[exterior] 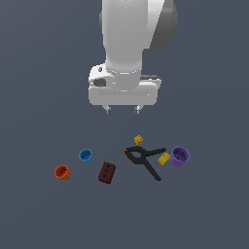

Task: Pick up a designated object from a clutter of objects.

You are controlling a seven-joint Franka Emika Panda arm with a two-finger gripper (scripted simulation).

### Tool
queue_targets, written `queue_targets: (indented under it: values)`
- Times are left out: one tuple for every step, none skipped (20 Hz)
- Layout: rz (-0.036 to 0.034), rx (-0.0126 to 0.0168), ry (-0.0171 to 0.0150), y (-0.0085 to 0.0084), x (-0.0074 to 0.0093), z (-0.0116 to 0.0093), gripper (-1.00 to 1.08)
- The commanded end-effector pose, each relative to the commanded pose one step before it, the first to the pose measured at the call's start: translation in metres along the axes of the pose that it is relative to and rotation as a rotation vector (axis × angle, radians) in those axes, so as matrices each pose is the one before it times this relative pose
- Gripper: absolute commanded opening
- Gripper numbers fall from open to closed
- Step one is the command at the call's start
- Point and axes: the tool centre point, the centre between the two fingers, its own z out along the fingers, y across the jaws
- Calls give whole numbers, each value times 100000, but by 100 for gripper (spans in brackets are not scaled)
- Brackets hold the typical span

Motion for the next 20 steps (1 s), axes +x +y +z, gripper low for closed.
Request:
queue_targets:
  values:
    - [0,0,0,1,0,0,100]
    - [77,20,57,-5,11,-37,100]
    - [219,63,157,-17,34,-103,100]
    - [359,107,263,-25,55,-175,100]
    - [485,153,370,-32,74,-251,100]
    - [535,187,435,-32,81,-305,100]
    - [419,168,380,-18,62,-277,100]
    - [288,142,312,-4,41,-240,100]
    - [152,110,236,8,22,-197,100]
    - [15,73,152,22,-1,-144,100]
    - [-62,14,26,30,-9,-50,100]
    - [-66,-9,-20,4,-12,11,100]
    - [0,0,0,-21,-9,26,100]
    - [140,-43,-86,-30,35,92,100]
    - [227,-14,-23,-48,36,74,100]
    - [324,-8,-10,-67,51,85,100]
    - [420,-5,-1,-87,65,98,100]
    - [517,-3,6,-105,79,114,100]
    - [614,-2,9,-122,92,133,100]
    - [694,-4,7,-144,103,156,100]
